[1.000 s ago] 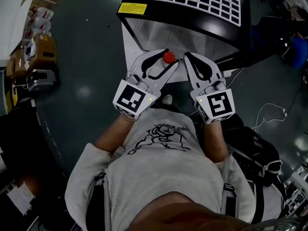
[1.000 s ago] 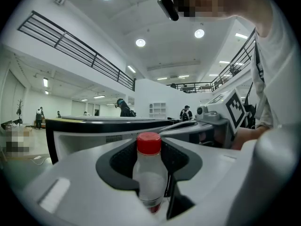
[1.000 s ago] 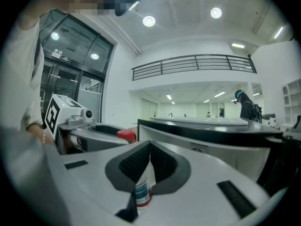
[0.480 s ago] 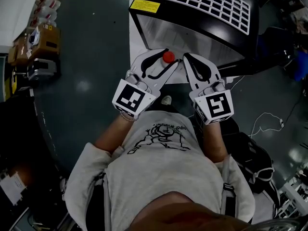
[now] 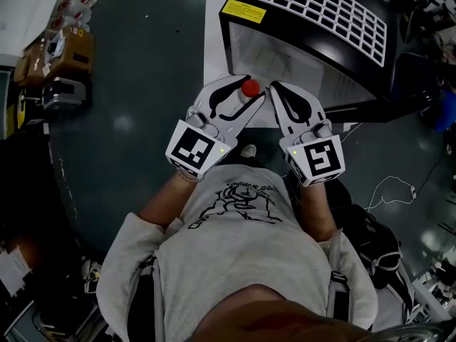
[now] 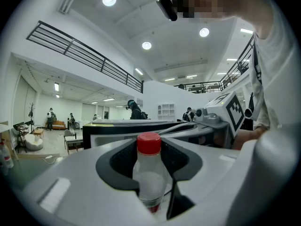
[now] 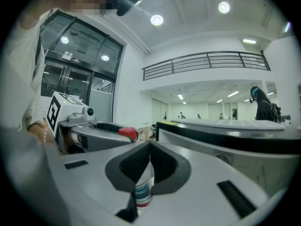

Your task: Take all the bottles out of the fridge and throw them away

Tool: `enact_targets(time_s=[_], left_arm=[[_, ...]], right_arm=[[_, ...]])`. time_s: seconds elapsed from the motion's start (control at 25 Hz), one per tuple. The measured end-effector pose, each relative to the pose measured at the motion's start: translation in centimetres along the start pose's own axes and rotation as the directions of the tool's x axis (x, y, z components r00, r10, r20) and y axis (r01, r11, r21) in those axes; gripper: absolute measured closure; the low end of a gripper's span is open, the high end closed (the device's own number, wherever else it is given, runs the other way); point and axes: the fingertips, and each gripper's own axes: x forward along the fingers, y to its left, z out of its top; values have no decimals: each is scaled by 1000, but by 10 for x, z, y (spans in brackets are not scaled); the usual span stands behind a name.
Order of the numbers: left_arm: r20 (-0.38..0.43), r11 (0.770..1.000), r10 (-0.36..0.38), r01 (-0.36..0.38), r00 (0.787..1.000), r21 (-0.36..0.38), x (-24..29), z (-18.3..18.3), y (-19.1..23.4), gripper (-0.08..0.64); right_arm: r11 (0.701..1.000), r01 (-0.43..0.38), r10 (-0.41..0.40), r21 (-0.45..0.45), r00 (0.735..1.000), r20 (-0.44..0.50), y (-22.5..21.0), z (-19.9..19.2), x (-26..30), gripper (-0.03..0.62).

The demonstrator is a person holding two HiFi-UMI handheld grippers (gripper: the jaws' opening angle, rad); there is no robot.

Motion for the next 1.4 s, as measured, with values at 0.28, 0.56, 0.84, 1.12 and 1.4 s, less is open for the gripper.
enact_targets(time_s=[0.28, 0.56, 0.84, 1.12, 1.4], left_arm=[[-27, 998, 50, -52, 998, -47, -37, -3, 25, 402], [-10, 997, 72, -72, 997, -13, -79, -1, 50, 402], [-30, 991, 117, -119, 993, -57, -128, -8, 77, 402], [-28, 989, 139, -140, 990, -47, -174, -16, 101, 402], [-28, 988, 148, -149, 989, -45, -214, -27, 118, 402]], right_arm=[[1000, -27, 27, -1, 1000, -4, 32, 7, 26, 583], [997, -71, 72, -17, 997, 6, 72, 21, 56, 583], [995, -99, 99, -13, 995, 0, 117, 22, 88, 583], [993, -120, 120, -21, 993, -5, 159, 25, 116, 583], [993, -121, 121, 1, 992, -23, 197, 23, 139, 583]])
